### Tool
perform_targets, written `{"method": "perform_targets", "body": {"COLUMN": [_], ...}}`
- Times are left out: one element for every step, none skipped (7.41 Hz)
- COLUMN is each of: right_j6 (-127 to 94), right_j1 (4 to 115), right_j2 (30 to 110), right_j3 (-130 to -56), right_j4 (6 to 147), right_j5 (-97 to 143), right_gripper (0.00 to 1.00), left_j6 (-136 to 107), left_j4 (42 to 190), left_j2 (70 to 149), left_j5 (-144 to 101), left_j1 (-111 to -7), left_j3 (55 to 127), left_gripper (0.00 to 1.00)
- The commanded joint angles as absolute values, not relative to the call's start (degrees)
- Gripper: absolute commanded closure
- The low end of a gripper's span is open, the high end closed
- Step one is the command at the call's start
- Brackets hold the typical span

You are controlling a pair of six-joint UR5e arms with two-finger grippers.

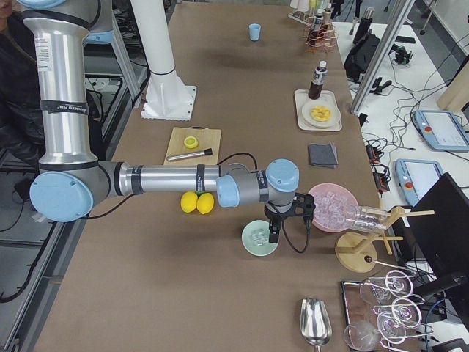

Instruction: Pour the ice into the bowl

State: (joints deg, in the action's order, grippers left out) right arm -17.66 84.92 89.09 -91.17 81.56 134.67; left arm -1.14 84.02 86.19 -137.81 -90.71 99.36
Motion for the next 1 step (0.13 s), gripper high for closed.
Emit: {"method": "perform_targets", "body": {"right_j6": [-17.0], "right_j1": [85.3], "right_j2": [89.7], "right_j3": [-91.1], "right_j4": [81.6], "right_j5": [134.8], "right_gripper": [0.01], "left_j6": [-1.1], "left_j4": [84.0], "left_j2": [86.1], "left_j5": [-137.8], "left_j1": [-90.7], "left_j3": [99.4], "left_gripper": [0.03]}}
